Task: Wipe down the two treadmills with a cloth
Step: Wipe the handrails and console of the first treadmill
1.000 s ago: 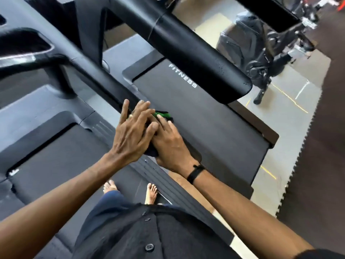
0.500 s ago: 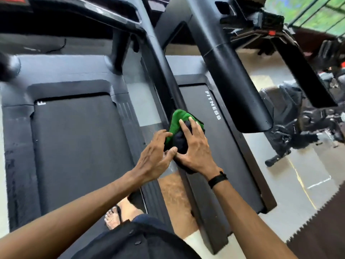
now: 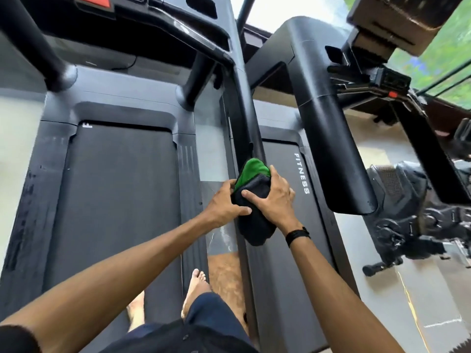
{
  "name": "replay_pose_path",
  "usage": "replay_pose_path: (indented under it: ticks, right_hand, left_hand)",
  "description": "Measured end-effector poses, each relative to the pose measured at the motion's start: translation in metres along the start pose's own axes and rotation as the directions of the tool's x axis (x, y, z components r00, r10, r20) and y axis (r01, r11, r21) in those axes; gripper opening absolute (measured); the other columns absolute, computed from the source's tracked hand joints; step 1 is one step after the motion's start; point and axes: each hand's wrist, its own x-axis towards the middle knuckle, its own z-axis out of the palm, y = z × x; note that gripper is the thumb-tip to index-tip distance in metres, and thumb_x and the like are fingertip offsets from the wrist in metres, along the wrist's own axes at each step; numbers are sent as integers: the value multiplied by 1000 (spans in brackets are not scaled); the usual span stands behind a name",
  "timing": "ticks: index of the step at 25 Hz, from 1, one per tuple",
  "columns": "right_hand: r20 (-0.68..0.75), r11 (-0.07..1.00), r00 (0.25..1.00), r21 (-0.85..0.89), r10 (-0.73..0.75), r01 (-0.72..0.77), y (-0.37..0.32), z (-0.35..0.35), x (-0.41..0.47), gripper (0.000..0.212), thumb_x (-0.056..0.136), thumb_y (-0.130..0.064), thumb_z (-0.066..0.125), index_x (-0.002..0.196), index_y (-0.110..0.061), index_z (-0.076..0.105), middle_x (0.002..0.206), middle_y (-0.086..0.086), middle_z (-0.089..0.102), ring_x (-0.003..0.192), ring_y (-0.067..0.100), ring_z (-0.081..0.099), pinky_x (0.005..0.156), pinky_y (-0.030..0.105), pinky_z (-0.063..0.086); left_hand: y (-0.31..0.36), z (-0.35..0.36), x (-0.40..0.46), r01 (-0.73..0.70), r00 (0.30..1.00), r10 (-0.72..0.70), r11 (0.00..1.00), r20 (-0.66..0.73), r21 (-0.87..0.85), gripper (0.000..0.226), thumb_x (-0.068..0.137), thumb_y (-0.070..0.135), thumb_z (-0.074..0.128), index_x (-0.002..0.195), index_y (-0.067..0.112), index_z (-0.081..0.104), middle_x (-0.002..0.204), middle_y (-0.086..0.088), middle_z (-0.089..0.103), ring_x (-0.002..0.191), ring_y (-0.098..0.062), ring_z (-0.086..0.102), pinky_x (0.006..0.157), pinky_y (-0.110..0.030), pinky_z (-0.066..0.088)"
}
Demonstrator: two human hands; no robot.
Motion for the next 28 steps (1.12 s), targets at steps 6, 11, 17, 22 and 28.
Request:
replay_pose_path:
  ticks: [6,11,17,22,28]
  right_hand:
    - [-83,996,994,56,-67,72,0,-14,-8,83,66,-69,78,127,-20,49,116,2,67,107,24,63,88,37,50]
    - [202,955,966,281,-160,99,14,-39,-2,59,56,-64,84,97,-26,67,89,-10,73,86,6,68,79,37,58]
    - [150,879,932,408,-331,246,1,-58,1,53,63,-46,92,79,-9,56,72,1,65,65,5,60,60,22,49]
    - [133,888,969,440,-210,132,-4,-60,2,50,67,-44,88,75,-10,52,69,4,59,64,11,56,62,34,50]
    - [104,961,976,224,-190,163,2,-46,9,30,72,-39,83,78,-15,65,71,-4,69,69,14,67,67,41,57]
  left_hand:
    - [-14,3,15,-6,993,35,967,111,-254,83,65,20,82,140,21,47,128,-2,66,119,-16,62,104,-38,50]
    - [-4,4,-9,-107,993,117,940,14,-323,45,65,12,85,109,14,72,95,0,74,92,-7,68,81,-18,52]
    - [29,-6,-27,-165,986,159,977,-59,-134,21,72,14,84,78,7,66,62,12,56,60,1,53,57,-11,40]
    - [22,-45,-26,222,969,-239,955,65,198,67,54,74,78,74,9,71,67,2,70,65,-13,67,61,-26,49]
    - [-12,6,-19,353,929,-320,916,-186,190,84,89,68,52,147,12,30,154,-16,37,136,-32,44,107,-37,38]
